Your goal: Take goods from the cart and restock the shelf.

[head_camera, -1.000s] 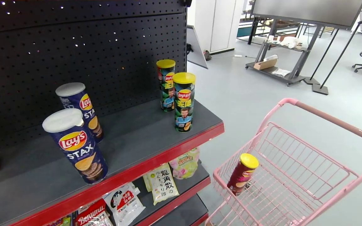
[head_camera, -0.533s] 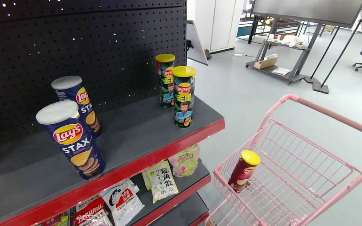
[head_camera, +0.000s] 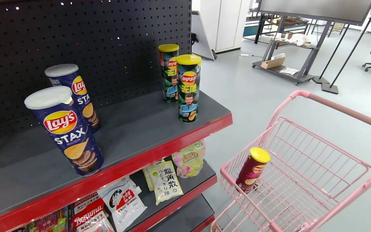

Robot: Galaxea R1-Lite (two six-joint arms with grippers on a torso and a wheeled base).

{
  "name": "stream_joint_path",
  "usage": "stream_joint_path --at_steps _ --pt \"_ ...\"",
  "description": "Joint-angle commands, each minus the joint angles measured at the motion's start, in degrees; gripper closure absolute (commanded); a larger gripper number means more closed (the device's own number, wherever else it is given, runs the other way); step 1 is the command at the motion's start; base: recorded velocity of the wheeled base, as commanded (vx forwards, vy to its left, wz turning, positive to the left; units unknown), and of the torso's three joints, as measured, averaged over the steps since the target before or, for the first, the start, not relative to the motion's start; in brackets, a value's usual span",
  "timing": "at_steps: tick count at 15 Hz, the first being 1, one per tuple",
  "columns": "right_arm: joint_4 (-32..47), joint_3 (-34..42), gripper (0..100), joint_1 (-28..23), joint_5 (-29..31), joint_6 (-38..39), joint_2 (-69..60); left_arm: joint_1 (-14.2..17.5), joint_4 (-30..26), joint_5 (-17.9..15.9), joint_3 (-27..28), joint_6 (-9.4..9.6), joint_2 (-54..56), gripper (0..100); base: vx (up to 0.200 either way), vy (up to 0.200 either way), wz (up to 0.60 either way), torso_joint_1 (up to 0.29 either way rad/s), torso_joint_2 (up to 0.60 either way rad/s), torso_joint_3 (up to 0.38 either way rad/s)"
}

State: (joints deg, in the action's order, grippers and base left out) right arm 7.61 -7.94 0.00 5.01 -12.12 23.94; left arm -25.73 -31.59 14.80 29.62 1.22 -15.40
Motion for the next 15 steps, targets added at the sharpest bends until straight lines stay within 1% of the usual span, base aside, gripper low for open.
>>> stream_joint_path --at_steps 1,4,6,7,8,10,11,12,13,14,15 --pt "0.13 0.38 0 0.00 0.00 -0.01 -0.65 -0.02 0.03 0.05 0.00 0.01 0.02 0 0.000 0.000 0.00 -0.139 0.36 0.232" --pt "0.04 2.31 0 0.09 0.09 -0.01 -1.35 -0.02 -0.05 0.05 0.00 0.01 0.02 0 0.000 0.000 0.00 -0.128 0.33 0.203" --pt "-0.58 2.31 0 0.00 -0.26 0.43 0.32 -0.02 -0.05 0.14 -0.09 0.01 0.10 0 0.000 0.000 0.00 -0.032 0.07 0.046" --pt "-2.69 1.78 0 0.18 -0.35 0.96 3.13 -0.02 -0.05 0.14 -0.18 0.01 0.10 0 0.000 0.000 0.00 0.000 0.00 0.000" --pt "-9.10 1.26 0 0.70 -1.49 2.63 9.46 -0.02 0.03 0.14 -0.44 -0.08 0.02 0 0.000 0.000 0.00 0.000 0.00 0.000" --pt "-28.70 -1.73 0 1.85 -3.52 8.43 27.74 -0.02 0.65 0.05 -0.44 -0.16 -1.04 0 0.000 0.000 0.00 0.000 0.00 0.000" --pt "-36.26 -3.67 0 2.29 -3.87 9.13 36.79 -0.02 1.26 -0.03 -0.44 -0.43 -2.18 0 0.000 0.000 0.00 0.000 0.00 0.000" --pt "-41.36 -5.25 0 2.64 -5.27 9.39 44.96 -0.02 2.14 0.05 -0.44 -0.60 -3.59 0 0.000 0.000 0.00 0.000 0.00 0.000" --pt "-44.61 -5.77 0 2.55 -5.98 9.22 52.00 -0.02 3.64 0.05 -0.44 -0.60 -4.91 0 0.000 0.000 0.00 0.000 0.00 0.000" --pt "-46.89 -5.86 0 2.64 -6.15 9.48 55.95 -0.02 4.69 0.05 -0.44 -0.60 -5.78 0 0.000 0.000 0.00 0.000 0.00 0.000" --pt "-52.69 -5.77 0 3.60 -7.65 9.66 64.39 0.07 7.42 0.05 -0.44 -0.60 -7.89 0 0.000 0.000 0.00 0.000 0.00 0.000"
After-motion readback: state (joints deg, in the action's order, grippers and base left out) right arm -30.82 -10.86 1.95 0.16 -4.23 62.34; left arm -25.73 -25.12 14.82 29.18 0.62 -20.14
